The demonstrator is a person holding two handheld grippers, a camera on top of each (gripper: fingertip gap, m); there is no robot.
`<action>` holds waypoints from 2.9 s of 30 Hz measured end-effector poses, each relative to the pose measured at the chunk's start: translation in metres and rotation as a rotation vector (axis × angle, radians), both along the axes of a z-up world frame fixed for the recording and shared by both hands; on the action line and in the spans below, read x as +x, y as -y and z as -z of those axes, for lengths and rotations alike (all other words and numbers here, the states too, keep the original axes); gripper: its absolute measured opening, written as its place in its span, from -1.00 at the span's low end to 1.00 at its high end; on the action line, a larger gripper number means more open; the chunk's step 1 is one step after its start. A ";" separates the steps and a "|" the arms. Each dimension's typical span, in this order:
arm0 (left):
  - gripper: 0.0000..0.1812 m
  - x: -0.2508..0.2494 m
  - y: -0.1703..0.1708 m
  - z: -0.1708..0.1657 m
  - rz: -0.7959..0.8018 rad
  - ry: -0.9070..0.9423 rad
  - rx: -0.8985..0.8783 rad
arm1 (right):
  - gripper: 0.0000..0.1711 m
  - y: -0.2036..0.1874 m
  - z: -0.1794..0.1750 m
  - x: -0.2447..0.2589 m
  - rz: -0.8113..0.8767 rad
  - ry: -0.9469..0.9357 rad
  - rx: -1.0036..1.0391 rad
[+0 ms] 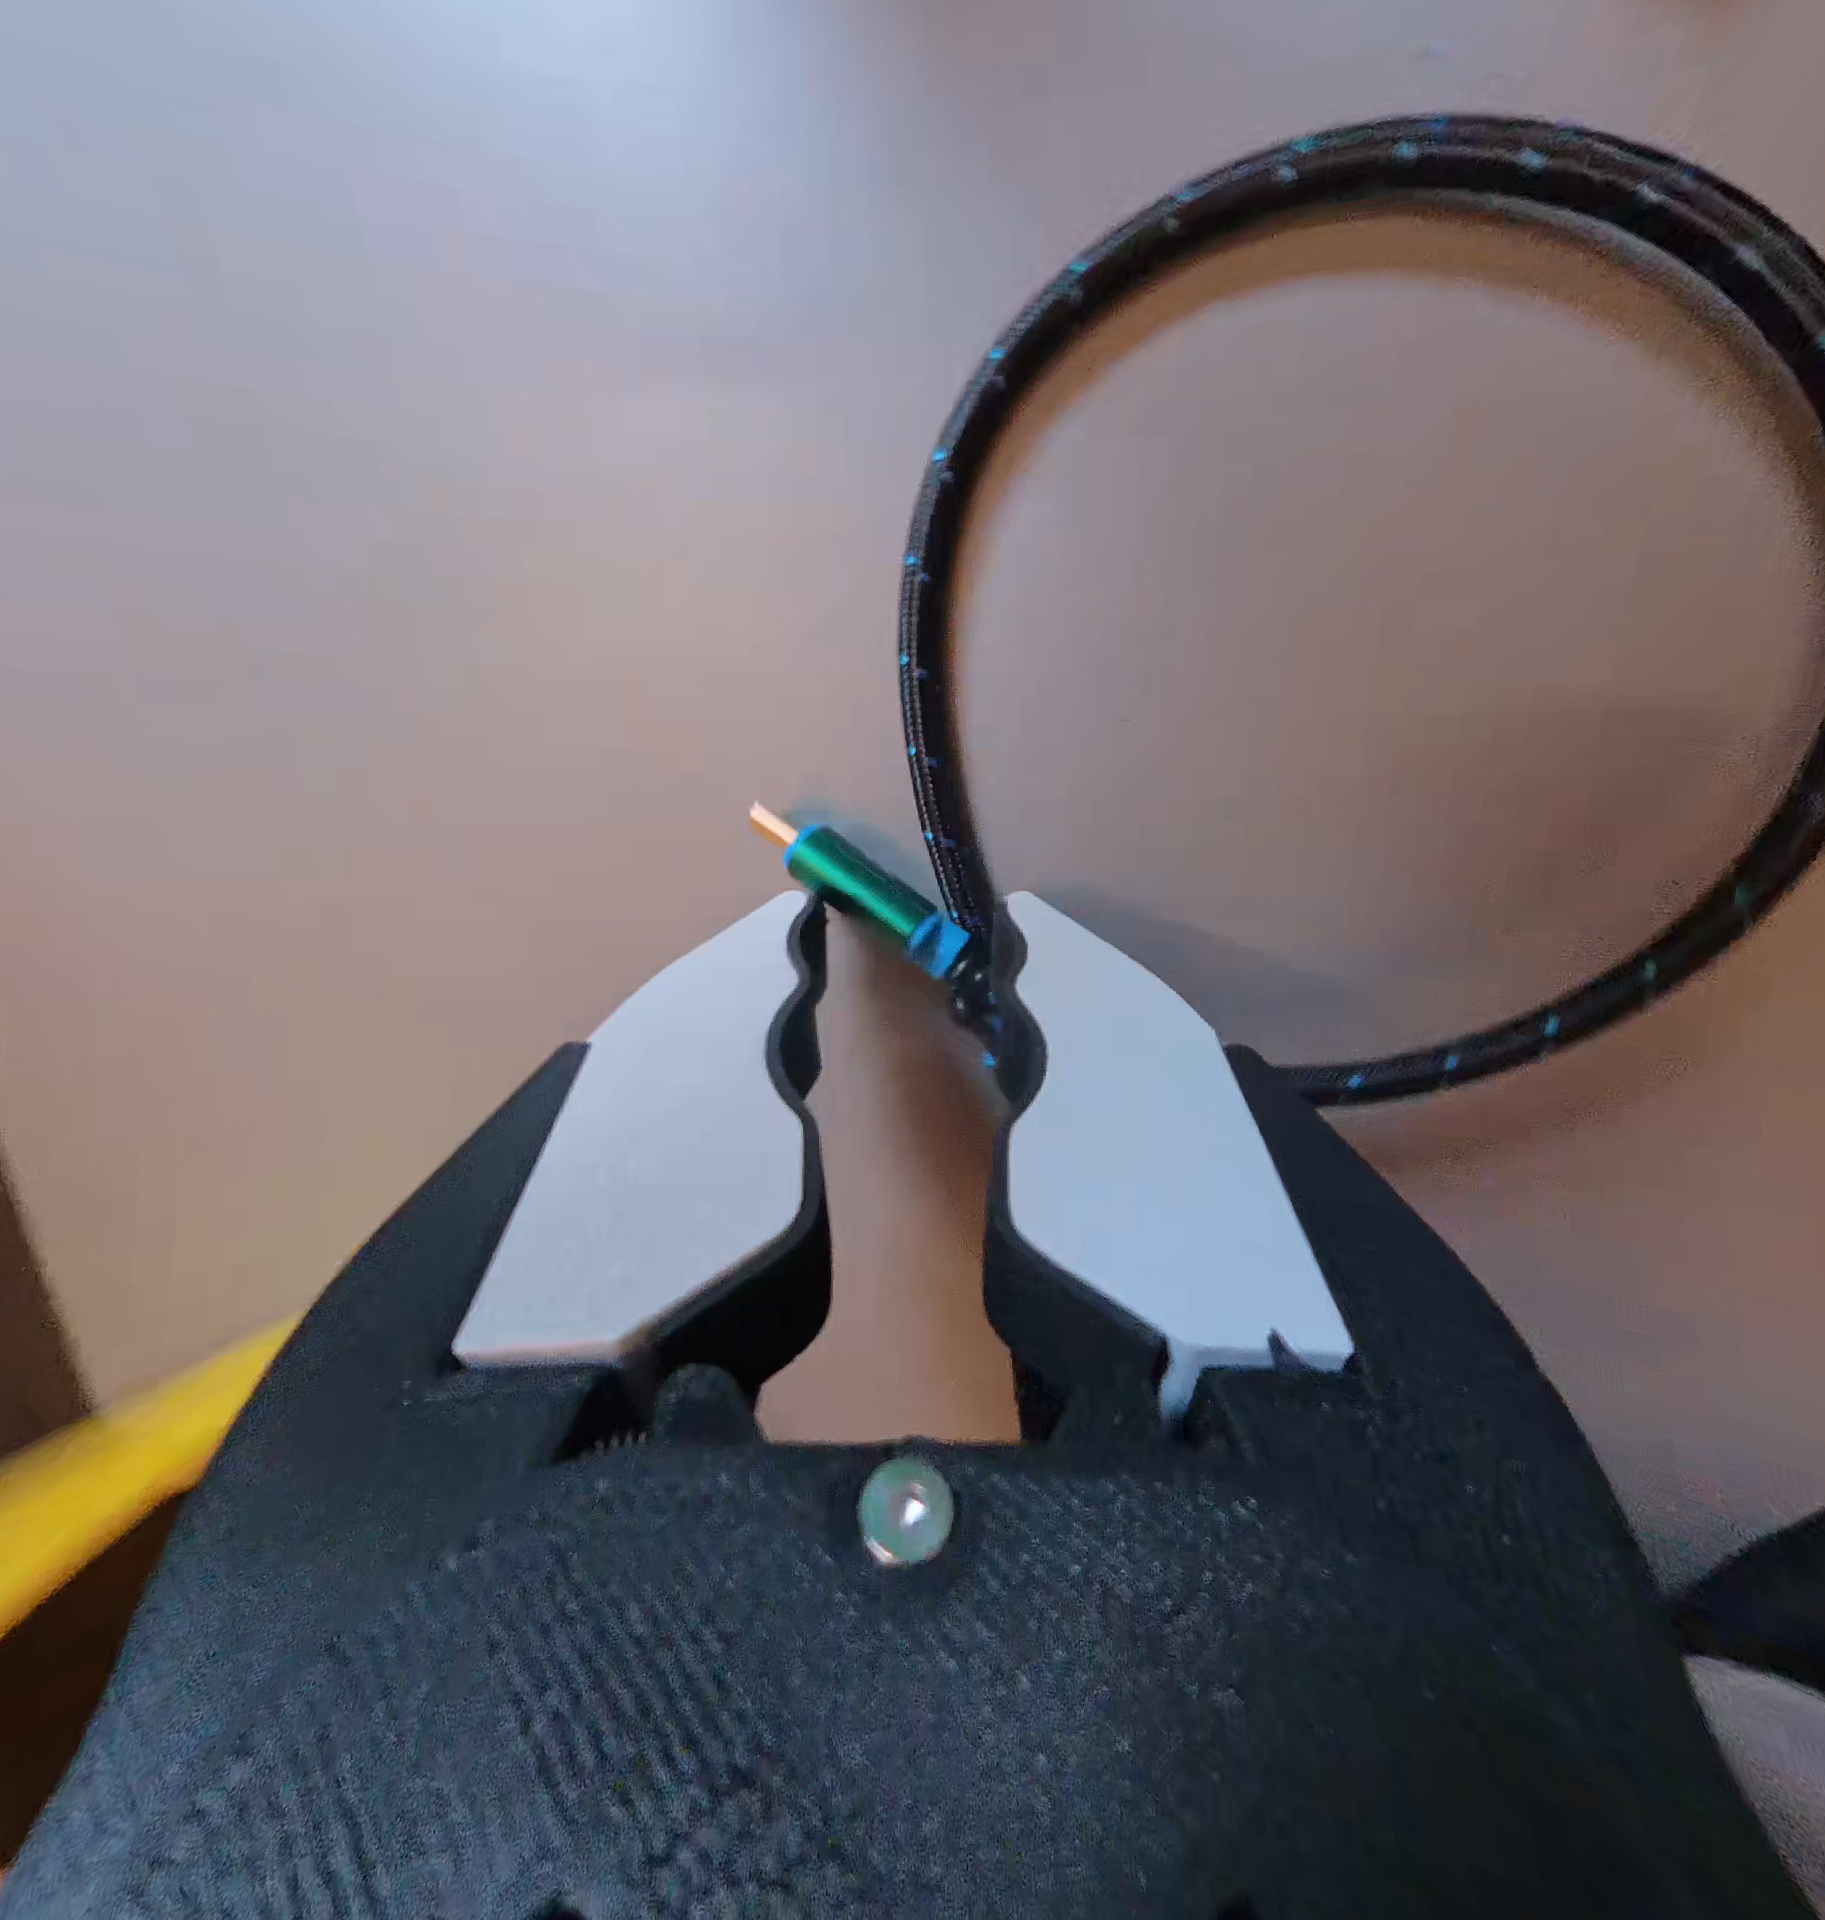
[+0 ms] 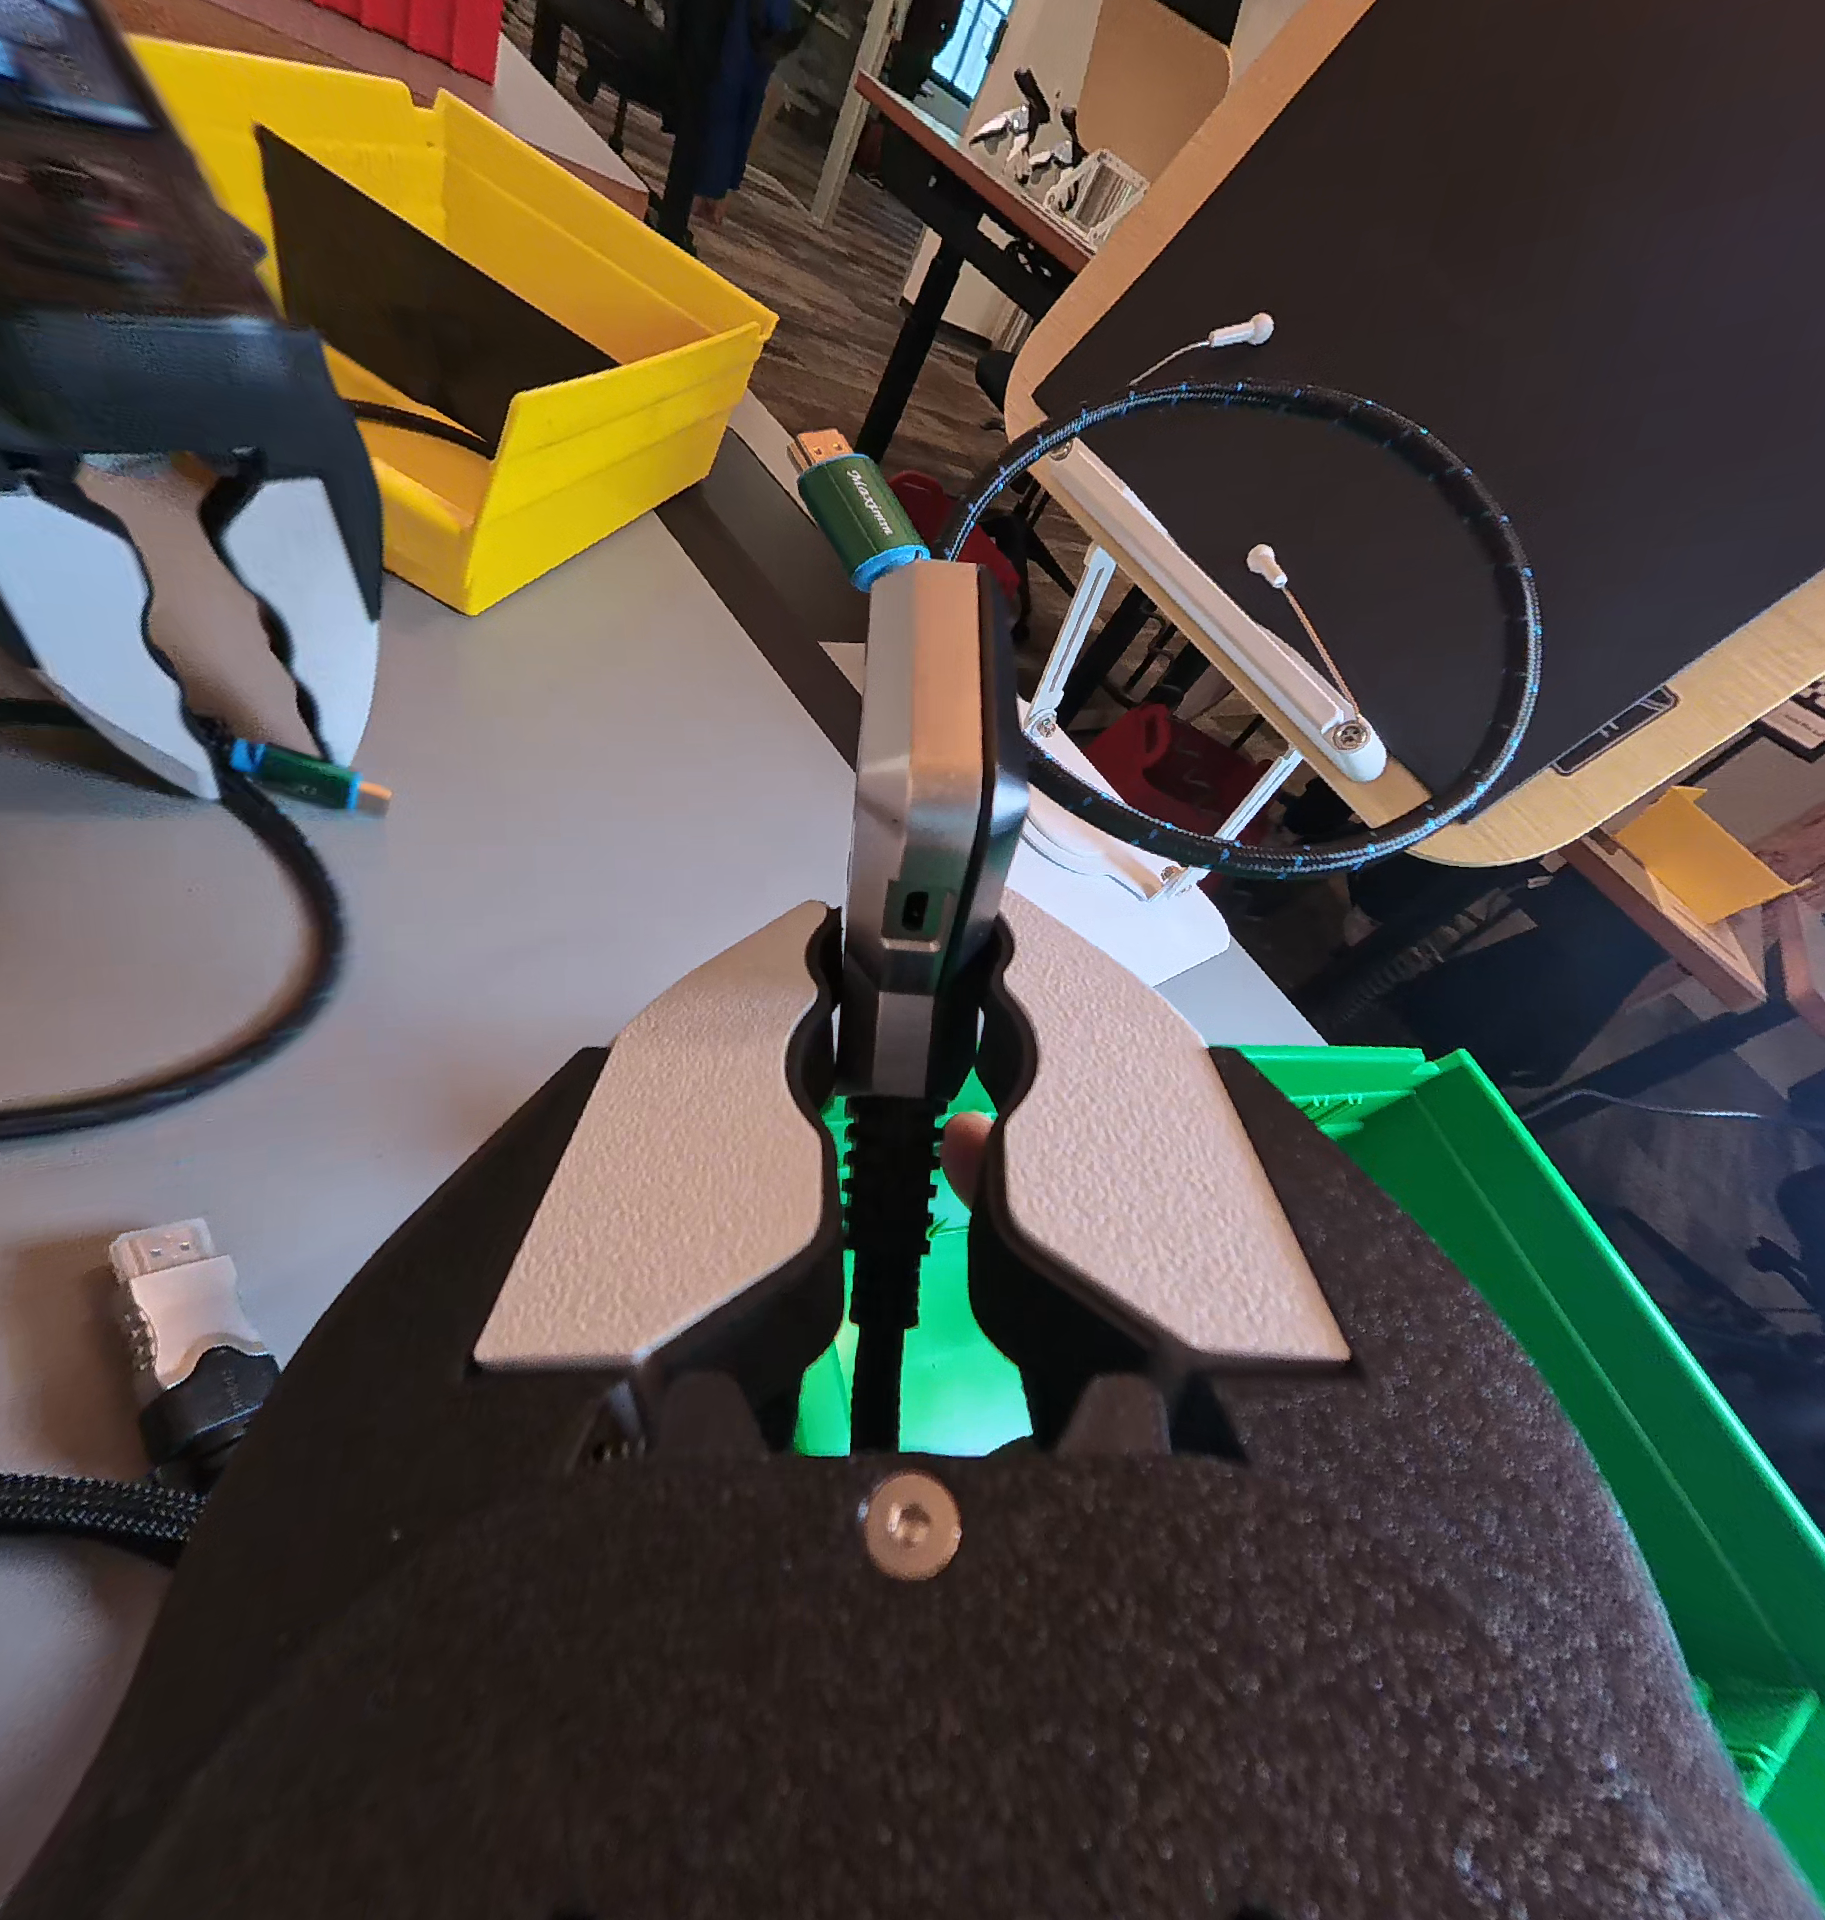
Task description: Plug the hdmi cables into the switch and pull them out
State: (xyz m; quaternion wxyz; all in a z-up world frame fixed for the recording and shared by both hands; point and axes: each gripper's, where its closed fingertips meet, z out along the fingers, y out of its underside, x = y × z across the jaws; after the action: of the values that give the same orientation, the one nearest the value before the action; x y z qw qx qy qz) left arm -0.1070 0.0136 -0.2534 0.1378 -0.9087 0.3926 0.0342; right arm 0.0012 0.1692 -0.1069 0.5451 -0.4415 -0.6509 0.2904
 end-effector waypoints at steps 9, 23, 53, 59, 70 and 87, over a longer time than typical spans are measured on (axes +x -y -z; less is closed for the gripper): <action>-0.63 0.023 -0.026 -0.026 0.271 -0.020 0.278 | -0.73 -0.002 0.000 0.001 0.003 0.002 -0.001; -0.63 -0.009 0.068 0.002 0.330 -0.005 -0.006 | -0.73 -0.002 0.004 -0.001 0.009 0.011 -0.011; -0.57 0.020 -0.030 0.004 -0.295 0.296 0.099 | -0.73 0.000 -0.003 0.001 -0.002 -0.005 -0.009; -0.85 0.029 -0.031 0.003 -0.108 0.204 0.143 | -0.73 0.003 -0.001 0.000 -0.012 -0.002 -0.005; -0.74 0.037 -0.047 0.000 0.085 0.206 0.234 | -0.74 0.014 0.011 -0.005 -0.059 0.031 0.023; -0.81 -0.021 -0.017 -0.158 -0.167 0.040 0.615 | -0.73 0.051 0.013 -0.008 -0.190 0.046 0.315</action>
State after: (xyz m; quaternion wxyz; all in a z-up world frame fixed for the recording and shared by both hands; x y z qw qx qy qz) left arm -0.1281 0.0310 -0.0957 0.4103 -0.8540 0.2852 0.1448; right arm -0.0064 0.1184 -0.1201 0.5626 -0.2934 -0.7394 0.2251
